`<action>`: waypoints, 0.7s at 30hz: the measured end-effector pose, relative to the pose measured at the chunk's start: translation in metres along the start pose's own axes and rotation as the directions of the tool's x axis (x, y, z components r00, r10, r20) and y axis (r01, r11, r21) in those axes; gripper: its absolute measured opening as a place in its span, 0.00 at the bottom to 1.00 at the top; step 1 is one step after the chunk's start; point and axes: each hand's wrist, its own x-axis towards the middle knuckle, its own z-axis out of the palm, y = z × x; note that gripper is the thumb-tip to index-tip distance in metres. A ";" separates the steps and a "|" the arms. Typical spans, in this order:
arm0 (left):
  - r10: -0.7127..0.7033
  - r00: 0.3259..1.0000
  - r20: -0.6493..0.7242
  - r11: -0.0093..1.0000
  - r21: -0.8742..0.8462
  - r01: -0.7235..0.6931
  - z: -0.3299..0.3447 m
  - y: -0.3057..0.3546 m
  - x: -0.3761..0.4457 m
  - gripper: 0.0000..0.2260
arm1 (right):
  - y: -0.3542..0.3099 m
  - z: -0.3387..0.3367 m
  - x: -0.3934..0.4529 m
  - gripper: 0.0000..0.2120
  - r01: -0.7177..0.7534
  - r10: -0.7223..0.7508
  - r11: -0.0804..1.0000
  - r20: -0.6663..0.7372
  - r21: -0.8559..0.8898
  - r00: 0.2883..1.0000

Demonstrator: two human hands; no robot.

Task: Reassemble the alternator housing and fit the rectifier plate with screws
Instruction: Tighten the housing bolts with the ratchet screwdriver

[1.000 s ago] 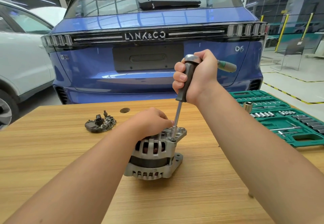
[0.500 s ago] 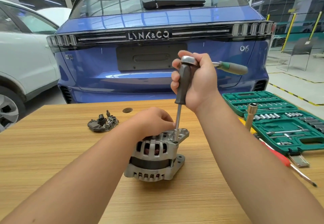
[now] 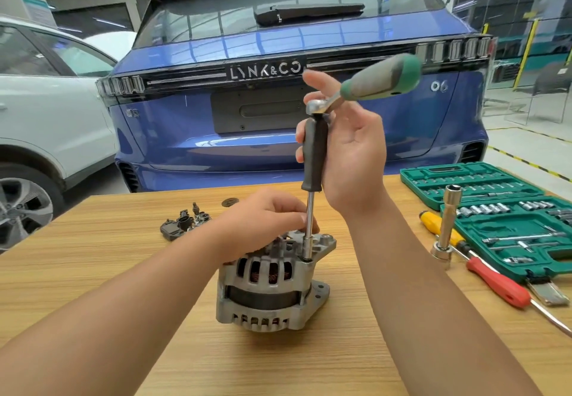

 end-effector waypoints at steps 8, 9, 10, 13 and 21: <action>0.041 0.995 0.092 0.997 0.063 -0.047 0.001 0.016 0.004 0.11 | -0.004 0.004 0.002 0.10 -0.115 0.079 0.984 -0.246 -0.134 0.966; 0.038 0.996 0.085 0.997 0.069 -0.044 0.003 0.015 0.005 0.12 | -0.006 0.005 0.002 0.08 -0.123 0.077 0.981 -0.280 -0.148 0.957; 0.037 0.996 0.087 0.997 0.064 -0.043 0.005 0.014 0.004 0.12 | -0.008 0.005 0.002 0.08 -0.125 0.070 0.979 -0.308 -0.162 0.949; 0.051 0.991 0.124 0.998 0.032 -0.055 0.007 0.010 0.002 0.12 | -0.010 0.007 0.002 0.14 -0.099 -0.023 0.942 -0.358 -0.319 0.934; 0.079 0.988 0.132 0.996 0.030 -0.083 0.007 0.009 0.002 0.07 | -0.019 0.005 0.008 0.07 -0.411 0.426 0.904 -0.284 0.116 0.859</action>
